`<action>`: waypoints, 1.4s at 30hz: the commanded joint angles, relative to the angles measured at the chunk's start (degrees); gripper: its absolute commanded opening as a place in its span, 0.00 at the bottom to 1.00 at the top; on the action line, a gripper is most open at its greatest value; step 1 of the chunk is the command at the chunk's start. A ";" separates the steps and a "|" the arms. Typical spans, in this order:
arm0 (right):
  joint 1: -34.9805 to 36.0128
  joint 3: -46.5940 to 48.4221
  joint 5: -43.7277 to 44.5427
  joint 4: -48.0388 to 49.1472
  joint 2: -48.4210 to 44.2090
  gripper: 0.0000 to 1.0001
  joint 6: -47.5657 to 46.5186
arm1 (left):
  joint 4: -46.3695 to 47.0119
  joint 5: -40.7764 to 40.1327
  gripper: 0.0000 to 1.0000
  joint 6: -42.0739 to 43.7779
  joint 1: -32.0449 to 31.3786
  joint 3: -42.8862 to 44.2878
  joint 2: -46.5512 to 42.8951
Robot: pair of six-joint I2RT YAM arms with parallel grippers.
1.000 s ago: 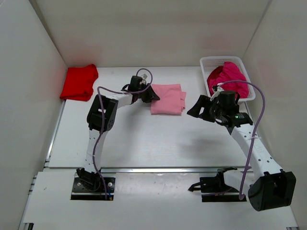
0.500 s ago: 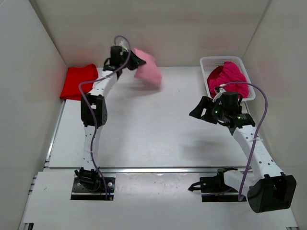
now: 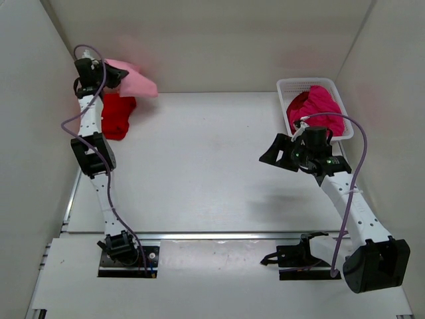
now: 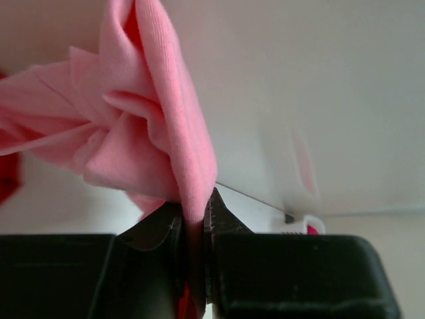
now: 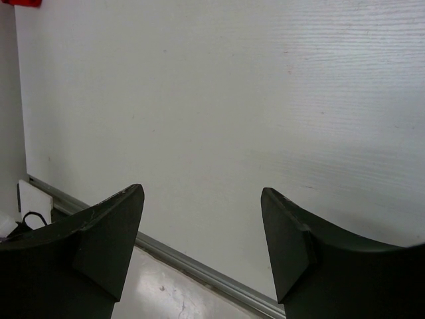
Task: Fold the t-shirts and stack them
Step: Put the neatly folded tshirt into the corner of the board with the left arm
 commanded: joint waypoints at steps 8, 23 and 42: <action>0.61 -1.60 -2.36 -1.51 -4.95 0.70 -0.75 | -7.08 -13.67 0.14 7.91 -1.72 -9.24 -10.10; 2.45 -1.86 -1.92 -6.27 -8.48 0.69 -2.42 | 9.37 -22.76 0.07 1.38 5.22 -49.20 -30.43; 2.89 -0.37 -1.31 -8.46 -8.39 0.69 -2.95 | 4.00 -30.31 0.49 -3.79 10.23 -49.37 -31.49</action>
